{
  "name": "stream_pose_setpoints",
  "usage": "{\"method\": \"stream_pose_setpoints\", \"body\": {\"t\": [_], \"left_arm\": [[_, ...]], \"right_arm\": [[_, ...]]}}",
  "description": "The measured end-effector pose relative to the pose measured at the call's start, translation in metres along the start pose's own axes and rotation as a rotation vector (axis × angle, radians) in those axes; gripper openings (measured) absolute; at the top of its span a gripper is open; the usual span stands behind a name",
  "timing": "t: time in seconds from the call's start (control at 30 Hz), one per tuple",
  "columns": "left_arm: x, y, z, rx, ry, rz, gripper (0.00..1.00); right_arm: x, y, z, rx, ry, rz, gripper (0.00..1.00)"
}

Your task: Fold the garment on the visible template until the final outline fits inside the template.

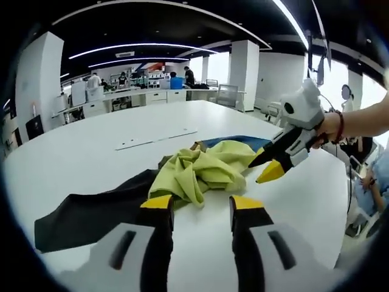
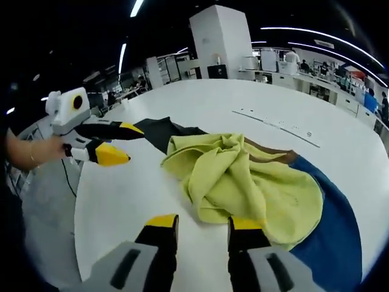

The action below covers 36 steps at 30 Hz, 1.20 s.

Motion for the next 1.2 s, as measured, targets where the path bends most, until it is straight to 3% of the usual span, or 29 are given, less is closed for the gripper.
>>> {"method": "stream_pose_setpoints", "body": {"t": [0.33, 0.67, 0.77, 0.9, 1.2], "left_arm": [[-0.005, -0.015, -0.03, -0.049, 0.033, 0.036, 0.26], [-0.01, -0.022, -0.045, -0.07, 0.028, 0.054, 0.1], [-0.01, -0.022, -0.046, -0.072, 0.021, 0.058, 0.03], [-0.009, -0.019, -0.043, -0.069, 0.002, 0.083, 0.0], [-0.002, -0.01, -0.014, -0.081, -0.036, 0.027, 0.0]], "right_arm": [[0.0, -0.004, -0.024, 0.019, -0.026, 0.045, 0.22], [0.008, -0.003, -0.038, 0.028, -0.059, 0.061, 0.1], [0.008, -0.002, -0.04, 0.029, -0.055, 0.06, 0.01], [0.006, -0.001, -0.038, 0.028, -0.043, 0.072, 0.0], [-0.001, -0.001, -0.008, 0.043, -0.029, 0.074, 0.0]]}}
Point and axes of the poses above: the point that each gripper's makers call its tool centre point, and the gripper's own axes: z roughly backward along the fingers, x roughly to its right, y roughly out of its top, the point moved 2 cm from there along z, roughly backward along the fingers, and after that the axes turned 10 degrees about z, right-handed, at the moved point
